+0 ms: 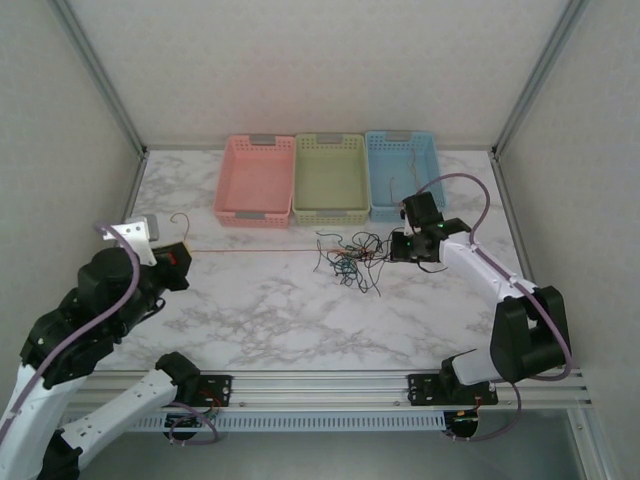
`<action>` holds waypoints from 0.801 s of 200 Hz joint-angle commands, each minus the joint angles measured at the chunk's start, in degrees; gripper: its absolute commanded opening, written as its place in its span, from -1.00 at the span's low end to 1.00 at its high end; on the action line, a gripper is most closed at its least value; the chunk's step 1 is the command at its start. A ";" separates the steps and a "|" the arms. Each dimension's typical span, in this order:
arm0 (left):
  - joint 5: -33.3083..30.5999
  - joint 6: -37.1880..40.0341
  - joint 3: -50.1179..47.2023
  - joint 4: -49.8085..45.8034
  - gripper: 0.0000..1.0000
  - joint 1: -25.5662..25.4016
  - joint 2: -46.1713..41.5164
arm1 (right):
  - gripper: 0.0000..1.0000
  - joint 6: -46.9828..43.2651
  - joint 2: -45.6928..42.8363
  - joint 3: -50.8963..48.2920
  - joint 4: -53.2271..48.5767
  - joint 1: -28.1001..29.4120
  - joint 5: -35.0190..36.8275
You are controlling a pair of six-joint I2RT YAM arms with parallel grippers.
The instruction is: Untangle the cables
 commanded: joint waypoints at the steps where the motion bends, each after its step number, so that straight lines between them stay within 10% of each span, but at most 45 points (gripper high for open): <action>1: -5.36 3.40 5.22 -4.24 -1.00 0.72 -0.33 | -1.00 1.14 0.99 -1.01 -0.73 -1.02 5.00; 89: -9.72 7.47 14.51 -8.74 -1.00 0.72 -0.32 | -1.00 1.13 3.51 -0.32 0.21 -1.99 3.92; 160: 13.73 1.74 -2.65 6.46 -0.79 0.72 3.58 | -1.00 4.26 -2.88 -0.47 7.28 -1.07 -20.32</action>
